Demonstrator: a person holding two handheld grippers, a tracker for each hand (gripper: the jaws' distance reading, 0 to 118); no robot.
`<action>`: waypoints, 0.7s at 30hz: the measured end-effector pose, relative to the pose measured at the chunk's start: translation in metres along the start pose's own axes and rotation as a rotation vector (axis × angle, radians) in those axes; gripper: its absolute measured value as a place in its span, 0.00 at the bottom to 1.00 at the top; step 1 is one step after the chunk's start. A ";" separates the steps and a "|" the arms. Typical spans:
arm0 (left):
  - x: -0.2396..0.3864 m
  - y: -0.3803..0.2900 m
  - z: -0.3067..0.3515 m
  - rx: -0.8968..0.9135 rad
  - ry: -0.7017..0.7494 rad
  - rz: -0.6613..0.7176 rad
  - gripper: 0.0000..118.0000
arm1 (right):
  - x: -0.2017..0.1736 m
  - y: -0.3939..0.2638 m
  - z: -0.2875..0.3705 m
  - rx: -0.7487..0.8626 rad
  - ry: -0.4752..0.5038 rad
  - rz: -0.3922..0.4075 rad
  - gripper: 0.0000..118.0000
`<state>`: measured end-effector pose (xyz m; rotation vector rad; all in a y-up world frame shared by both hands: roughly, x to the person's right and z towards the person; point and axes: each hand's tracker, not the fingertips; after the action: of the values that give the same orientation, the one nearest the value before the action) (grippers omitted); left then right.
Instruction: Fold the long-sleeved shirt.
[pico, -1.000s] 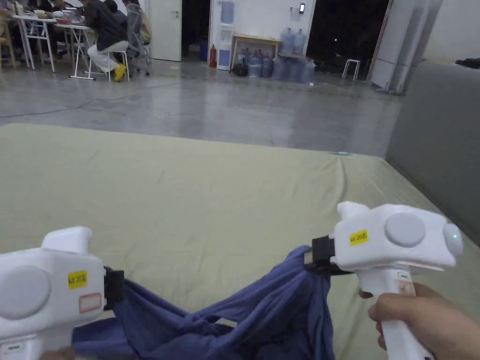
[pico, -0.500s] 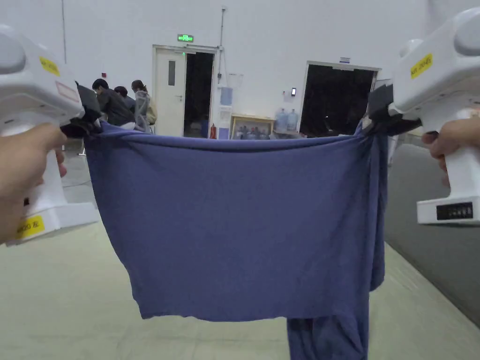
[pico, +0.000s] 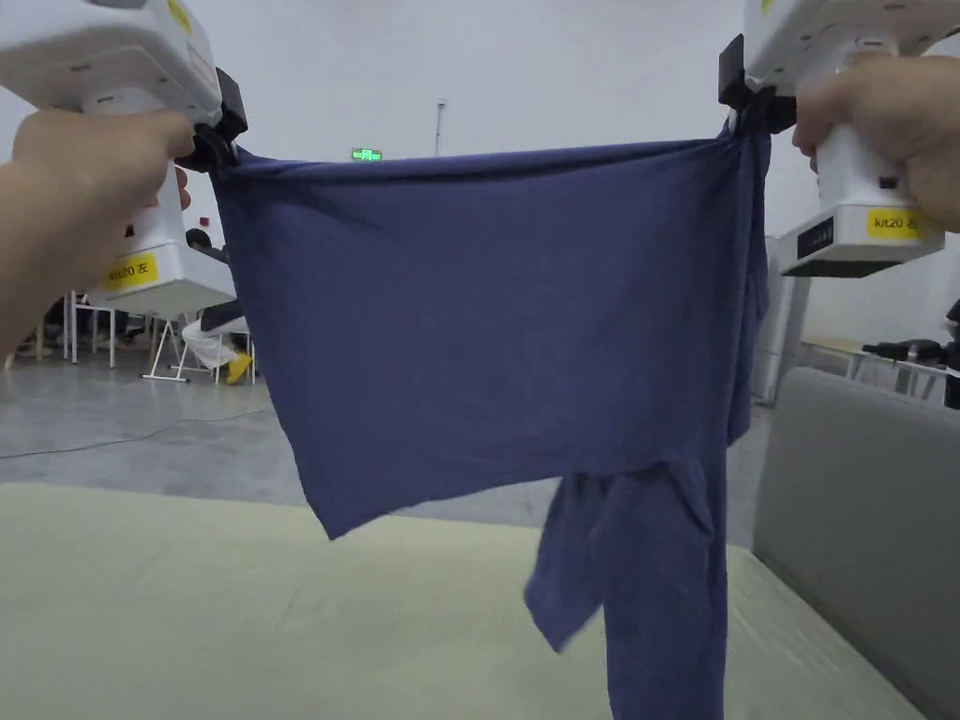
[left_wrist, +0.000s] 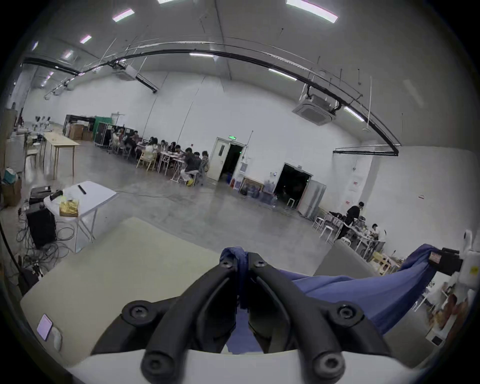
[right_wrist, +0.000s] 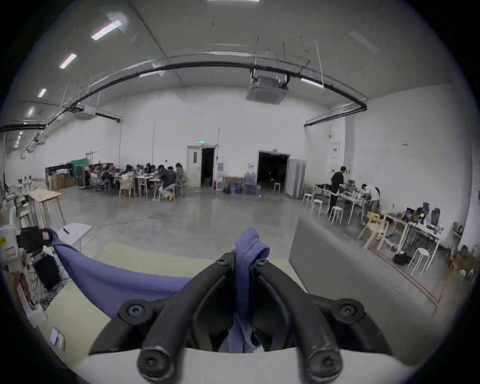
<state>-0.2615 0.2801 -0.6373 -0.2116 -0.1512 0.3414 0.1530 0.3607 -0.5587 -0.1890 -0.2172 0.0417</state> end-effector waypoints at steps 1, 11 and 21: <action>0.000 -0.004 -0.002 0.001 0.001 -0.010 0.00 | 0.000 -0.005 -0.004 0.000 -0.002 0.007 0.05; -0.054 -0.173 -0.066 -0.339 0.066 -0.192 0.00 | -0.003 -0.250 -0.106 -0.364 0.060 0.072 0.05; -0.159 -0.424 -0.046 -0.812 0.152 -0.147 0.00 | 0.016 -0.548 -0.069 -0.801 0.152 -0.061 0.05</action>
<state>-0.2680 -0.1736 -0.6016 -1.0215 -0.1480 0.0999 0.1949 -0.1885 -0.5174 -0.9799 -0.0773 -0.1235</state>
